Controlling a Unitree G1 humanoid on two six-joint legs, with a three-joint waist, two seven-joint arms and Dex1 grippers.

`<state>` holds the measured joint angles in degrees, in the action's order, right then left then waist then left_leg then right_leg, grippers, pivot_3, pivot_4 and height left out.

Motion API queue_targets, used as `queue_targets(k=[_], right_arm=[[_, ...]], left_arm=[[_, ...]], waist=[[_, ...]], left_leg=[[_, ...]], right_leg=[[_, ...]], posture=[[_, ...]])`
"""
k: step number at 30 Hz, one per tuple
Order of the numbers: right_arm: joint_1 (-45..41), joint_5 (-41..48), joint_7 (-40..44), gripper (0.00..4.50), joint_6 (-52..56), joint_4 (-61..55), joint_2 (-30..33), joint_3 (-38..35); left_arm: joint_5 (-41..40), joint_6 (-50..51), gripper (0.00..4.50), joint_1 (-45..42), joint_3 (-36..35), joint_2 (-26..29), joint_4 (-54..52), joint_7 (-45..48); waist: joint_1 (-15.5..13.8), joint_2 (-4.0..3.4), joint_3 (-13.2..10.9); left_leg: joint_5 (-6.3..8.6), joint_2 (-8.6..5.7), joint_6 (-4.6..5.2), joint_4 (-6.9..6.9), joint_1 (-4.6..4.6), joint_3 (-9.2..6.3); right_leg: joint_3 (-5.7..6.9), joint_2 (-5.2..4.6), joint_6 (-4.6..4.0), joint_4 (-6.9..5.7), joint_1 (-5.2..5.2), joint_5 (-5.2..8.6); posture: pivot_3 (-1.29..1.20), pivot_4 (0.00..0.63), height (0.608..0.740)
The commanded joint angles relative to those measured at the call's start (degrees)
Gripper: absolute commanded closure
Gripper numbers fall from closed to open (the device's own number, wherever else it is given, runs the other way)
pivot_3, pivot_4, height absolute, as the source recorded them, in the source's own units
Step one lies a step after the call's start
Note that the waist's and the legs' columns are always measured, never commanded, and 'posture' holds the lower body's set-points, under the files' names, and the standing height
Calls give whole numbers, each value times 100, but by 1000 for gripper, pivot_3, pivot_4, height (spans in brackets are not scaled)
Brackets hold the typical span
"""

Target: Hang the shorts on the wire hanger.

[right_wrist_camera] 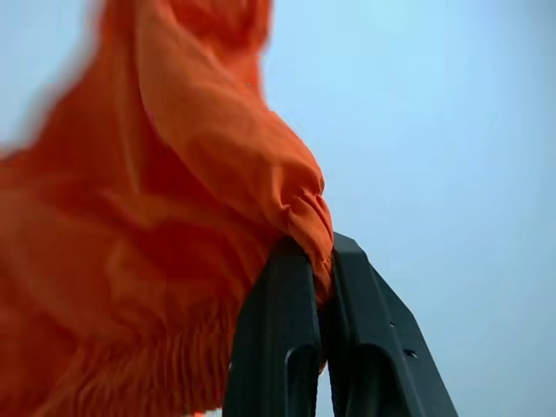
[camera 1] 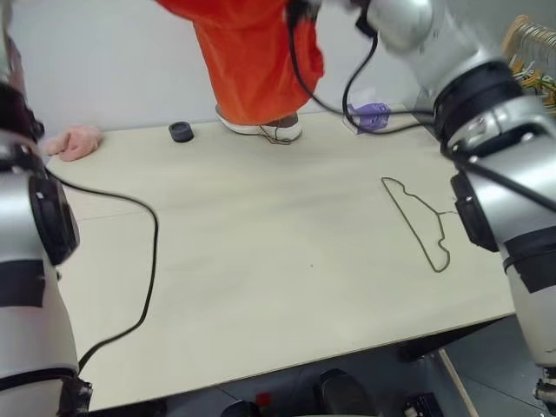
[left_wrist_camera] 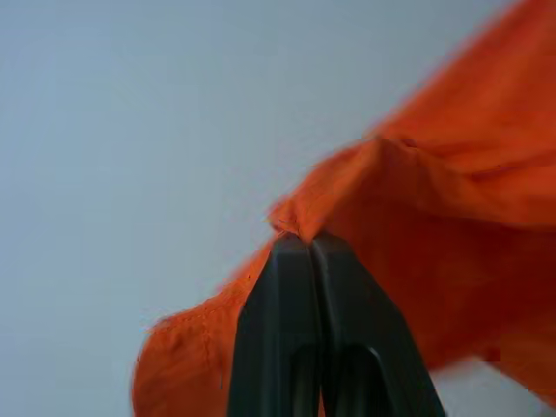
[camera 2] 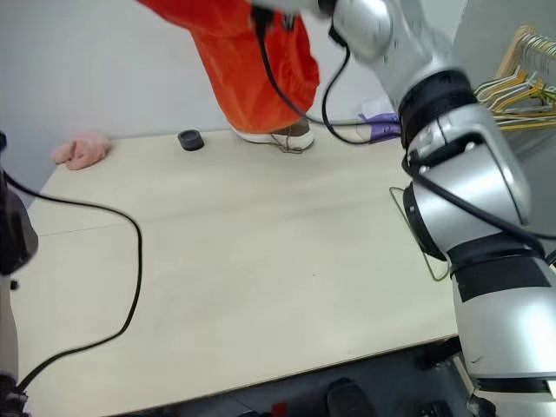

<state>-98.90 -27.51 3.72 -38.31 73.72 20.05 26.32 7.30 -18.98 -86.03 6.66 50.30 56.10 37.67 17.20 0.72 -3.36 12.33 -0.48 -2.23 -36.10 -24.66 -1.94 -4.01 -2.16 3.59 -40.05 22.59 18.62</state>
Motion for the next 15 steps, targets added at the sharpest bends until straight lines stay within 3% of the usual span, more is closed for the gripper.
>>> queue_targets(k=[1,4,5,7,9,12,15], right_arm=[[1056,-405,135,4454,-1131,-268,84,384],[2218,-919,264,4454,-1901,-509,216,907],[2584,-1000,383,4454,-2157,-612,286,1031],[2995,-1055,512,4454,-2470,-784,400,1103],[3218,-1008,733,4454,-2655,-882,470,1077],[3557,-716,1465,4454,-3075,-979,644,1080],[4008,136,3017,4454,-3215,-1197,966,1193]], left_arm=[[-1105,1820,4500,2508,-306,127,-2410,1257],[-2252,3923,4500,5479,-793,228,-5091,1460],[-2630,4481,4500,6550,-960,292,-5947,1533],[-3183,5372,4500,7817,-1342,279,-7093,1427],[-3428,5803,4500,8542,-1542,401,-7682,1482],[-3682,6118,4500,9240,-1787,610,-8103,1732],[-3904,6179,4500,9701,-1996,914,-8296,2216]], waist=[[14,-15,11],[105,-2,3],[134,5,4],[136,34,-18],[36,51,-45],[-110,49,-50],[-256,52,-50]], left_leg=[[-9,-8,31,11,32,2],[-6,-6,41,13,191,11],[-7,5,41,2,202,-5],[-9,8,38,-8,208,-30],[-21,9,19,-18,184,-56],[-41,14,16,-36,207,-99],[-36,17,13,21,388,-108]], right_leg=[[-1,0,-2,0,-34,-3],[-10,9,-17,-14,-183,-12],[-11,9,-27,-13,-199,-21],[-11,2,-31,-25,-207,-23],[5,3,-41,-73,-171,-17],[46,23,-68,-98,-207,-19],[62,53,-115,-23,-383,39]], posture=[[-159,0,740],[-159,0,740],[-145,0,740],[-145,0,740],[-139,0,740],[-139,0,740],[-147,0,740]])
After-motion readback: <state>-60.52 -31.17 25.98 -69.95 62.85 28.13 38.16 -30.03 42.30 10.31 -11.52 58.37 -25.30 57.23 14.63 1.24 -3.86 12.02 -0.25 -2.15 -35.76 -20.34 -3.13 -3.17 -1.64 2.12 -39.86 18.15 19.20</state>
